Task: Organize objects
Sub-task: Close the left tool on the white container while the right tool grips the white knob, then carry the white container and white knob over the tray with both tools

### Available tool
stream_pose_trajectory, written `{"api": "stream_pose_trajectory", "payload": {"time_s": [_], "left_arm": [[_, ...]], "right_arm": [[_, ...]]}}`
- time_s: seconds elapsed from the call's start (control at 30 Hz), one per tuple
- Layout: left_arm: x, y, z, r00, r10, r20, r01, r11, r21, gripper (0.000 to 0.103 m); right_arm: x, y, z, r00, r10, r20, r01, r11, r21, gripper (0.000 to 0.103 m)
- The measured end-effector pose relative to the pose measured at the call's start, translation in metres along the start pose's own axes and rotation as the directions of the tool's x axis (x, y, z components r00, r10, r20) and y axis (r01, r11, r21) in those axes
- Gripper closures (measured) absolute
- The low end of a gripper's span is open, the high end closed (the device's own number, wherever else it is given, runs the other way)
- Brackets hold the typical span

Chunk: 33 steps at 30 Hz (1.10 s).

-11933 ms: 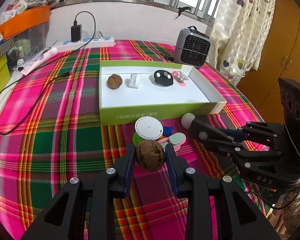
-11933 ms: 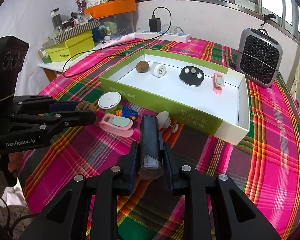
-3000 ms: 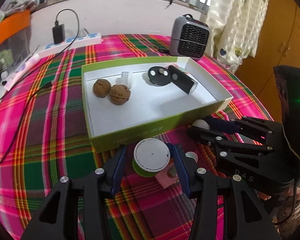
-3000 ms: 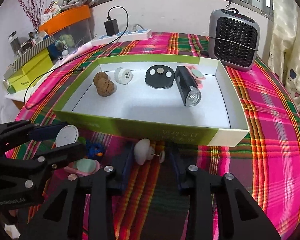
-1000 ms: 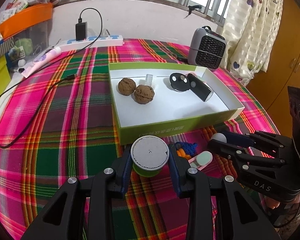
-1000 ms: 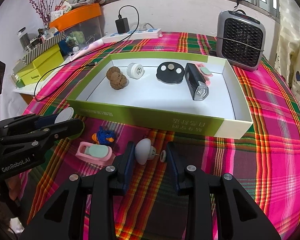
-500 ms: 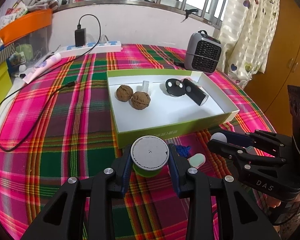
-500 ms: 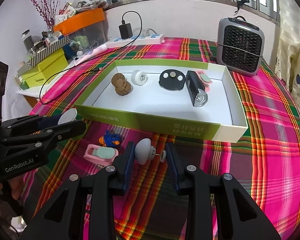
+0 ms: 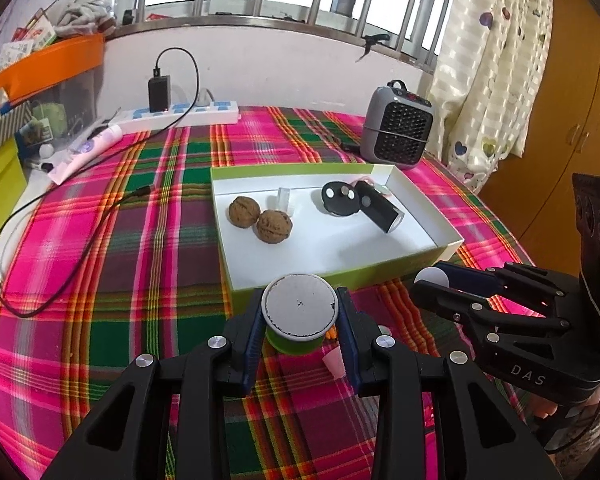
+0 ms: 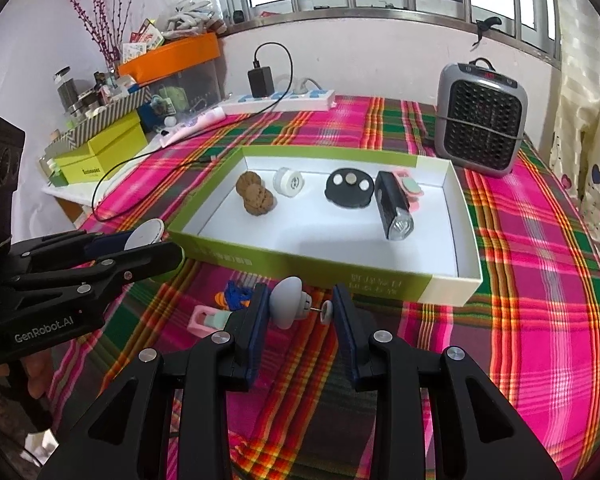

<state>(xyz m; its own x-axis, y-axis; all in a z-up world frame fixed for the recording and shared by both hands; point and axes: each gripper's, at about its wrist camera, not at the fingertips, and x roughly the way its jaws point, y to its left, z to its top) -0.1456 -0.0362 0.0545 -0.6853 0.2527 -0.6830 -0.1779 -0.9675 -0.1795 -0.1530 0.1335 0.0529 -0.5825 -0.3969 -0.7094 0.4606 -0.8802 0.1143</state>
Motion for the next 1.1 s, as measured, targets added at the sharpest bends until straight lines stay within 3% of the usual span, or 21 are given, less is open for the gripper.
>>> {"api": "stream_pose_trajectory", "payload": {"time_s": [0.47,1.1], "left_arm": [[0.007,0.002,0.020,1.000,0.000,0.023,0.000,1.000,0.002,0.071],[0.049,0.007,0.038,1.000,0.006,-0.017,-0.006,1.000,0.000,0.071]], "right_arm": [[0.006,-0.005,0.025,0.999,0.005,0.036,-0.005,1.000,-0.013,0.070],[0.057,-0.024,0.058,1.000,0.021,-0.022,-0.021,1.000,-0.003,0.070]]}}
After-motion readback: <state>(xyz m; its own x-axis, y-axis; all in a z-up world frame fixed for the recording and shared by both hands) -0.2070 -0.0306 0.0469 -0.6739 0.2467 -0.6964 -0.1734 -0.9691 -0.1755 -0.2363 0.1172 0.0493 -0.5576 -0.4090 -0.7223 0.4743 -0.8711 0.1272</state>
